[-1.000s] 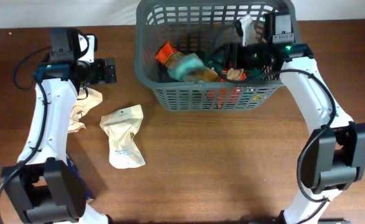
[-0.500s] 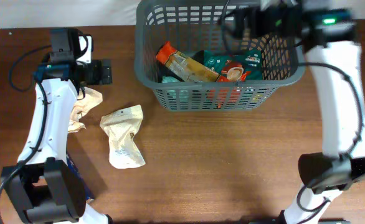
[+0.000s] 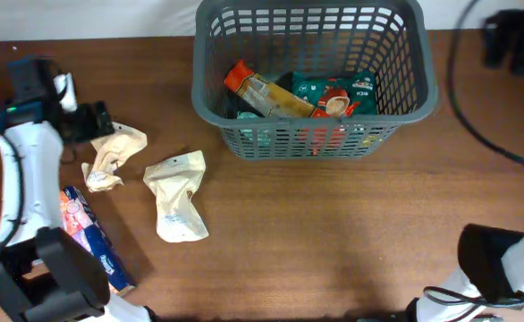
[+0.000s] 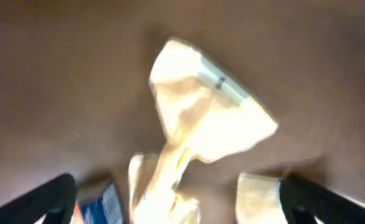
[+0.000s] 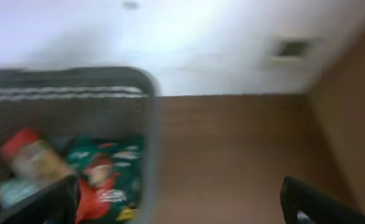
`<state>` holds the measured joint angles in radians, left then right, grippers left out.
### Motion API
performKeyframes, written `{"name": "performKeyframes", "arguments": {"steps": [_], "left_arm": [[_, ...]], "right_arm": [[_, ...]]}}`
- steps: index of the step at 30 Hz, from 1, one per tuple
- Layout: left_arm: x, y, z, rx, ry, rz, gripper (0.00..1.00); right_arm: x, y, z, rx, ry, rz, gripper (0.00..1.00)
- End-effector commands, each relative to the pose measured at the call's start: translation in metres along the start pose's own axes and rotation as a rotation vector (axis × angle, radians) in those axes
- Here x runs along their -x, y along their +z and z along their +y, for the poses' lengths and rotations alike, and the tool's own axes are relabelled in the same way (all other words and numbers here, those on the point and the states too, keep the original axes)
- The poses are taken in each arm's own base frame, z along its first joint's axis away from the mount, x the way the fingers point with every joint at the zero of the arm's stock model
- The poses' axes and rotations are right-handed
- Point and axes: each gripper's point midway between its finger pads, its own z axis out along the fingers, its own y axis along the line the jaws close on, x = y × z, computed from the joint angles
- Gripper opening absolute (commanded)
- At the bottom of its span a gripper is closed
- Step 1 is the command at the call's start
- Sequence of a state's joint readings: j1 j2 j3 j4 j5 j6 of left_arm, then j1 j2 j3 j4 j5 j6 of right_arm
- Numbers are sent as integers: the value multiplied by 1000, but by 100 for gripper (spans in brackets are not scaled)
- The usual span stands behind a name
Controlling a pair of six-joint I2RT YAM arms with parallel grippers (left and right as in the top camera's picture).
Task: Pack container
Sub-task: 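Withdraw the right gripper and grasp the crumpled beige pouch with left gripper, then lift the crumpled pouch with the left gripper and drop it into the basket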
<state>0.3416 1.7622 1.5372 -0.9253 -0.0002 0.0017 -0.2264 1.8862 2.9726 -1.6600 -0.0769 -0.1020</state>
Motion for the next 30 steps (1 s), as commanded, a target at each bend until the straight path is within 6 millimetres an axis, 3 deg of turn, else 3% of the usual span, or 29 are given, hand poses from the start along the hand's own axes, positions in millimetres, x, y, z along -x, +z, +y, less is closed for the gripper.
{"name": "performKeyframes", "arguments": {"steps": [1,7,16,22,23,26,29,30], "left_arm": [[-17,8,-7,-62,-9,83,100],[-20,20,-7,-72,184,101,99],[-33,98,-7,-104,407,189,100],[-49,128,-9,-135,455,252,98],[-51,134,-9,-136,454,256,93],[-55,147,-9,-137,454,267,49],[-59,155,-9,-141,452,281,21],[-60,157,-9,-141,452,283,7]], "right_arm": [[7,-28,-27,-111,56,-66,99],[3,-23,-32,-107,69,-49,99],[-2,-16,-28,-76,72,-19,99],[0,-17,-21,-37,70,-25,99],[0,-17,-21,-37,70,-25,99],[0,-19,-20,-37,70,-29,99],[0,-22,-20,-38,69,-34,99],[0,-22,-20,-38,69,-35,99]]}}
